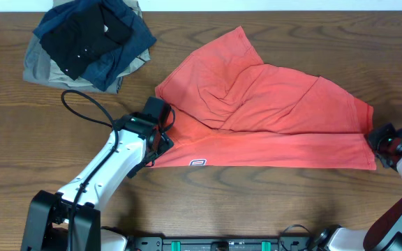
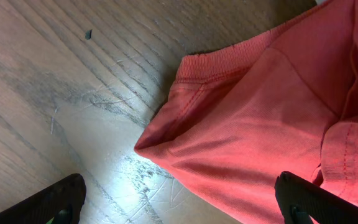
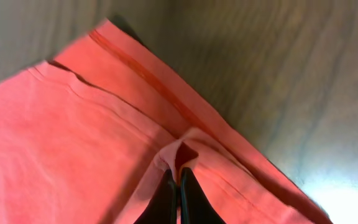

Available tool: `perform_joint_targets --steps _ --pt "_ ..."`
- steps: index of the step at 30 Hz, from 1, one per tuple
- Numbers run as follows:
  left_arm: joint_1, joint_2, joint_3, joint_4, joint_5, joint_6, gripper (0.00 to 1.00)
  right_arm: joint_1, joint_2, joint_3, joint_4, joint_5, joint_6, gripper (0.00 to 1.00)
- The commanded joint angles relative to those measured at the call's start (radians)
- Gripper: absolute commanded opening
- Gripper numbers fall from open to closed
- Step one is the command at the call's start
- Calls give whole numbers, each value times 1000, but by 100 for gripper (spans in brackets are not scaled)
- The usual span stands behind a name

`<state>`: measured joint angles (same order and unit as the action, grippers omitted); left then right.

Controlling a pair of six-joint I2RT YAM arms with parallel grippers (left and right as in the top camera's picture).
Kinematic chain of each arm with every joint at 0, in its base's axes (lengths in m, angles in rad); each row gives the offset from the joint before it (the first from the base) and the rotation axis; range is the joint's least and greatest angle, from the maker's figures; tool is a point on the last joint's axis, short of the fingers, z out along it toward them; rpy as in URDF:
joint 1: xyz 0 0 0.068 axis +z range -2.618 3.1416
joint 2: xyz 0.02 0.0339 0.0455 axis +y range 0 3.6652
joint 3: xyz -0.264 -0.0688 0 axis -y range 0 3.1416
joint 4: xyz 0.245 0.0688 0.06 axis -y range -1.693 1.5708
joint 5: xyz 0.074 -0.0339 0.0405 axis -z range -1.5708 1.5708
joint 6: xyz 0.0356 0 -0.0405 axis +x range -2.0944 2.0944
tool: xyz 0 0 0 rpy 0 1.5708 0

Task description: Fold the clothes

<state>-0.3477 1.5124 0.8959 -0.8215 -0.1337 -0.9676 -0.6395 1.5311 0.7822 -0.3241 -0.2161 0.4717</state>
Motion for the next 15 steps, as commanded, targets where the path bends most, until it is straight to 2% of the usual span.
perform_joint_targets --steps 1,6,8,15 --pt "3 3 -9 -2 -1 5 98 31 5 -3 27 -5 14 1" --pt "3 3 -9 -2 -1 5 98 83 6 -3 76 -2 15 2" --pt "3 3 -9 -2 -1 5 98 107 6 -3 89 15 23 9" --pt "3 4 -9 -2 -1 5 98 155 6 -3 133 107 29 10"
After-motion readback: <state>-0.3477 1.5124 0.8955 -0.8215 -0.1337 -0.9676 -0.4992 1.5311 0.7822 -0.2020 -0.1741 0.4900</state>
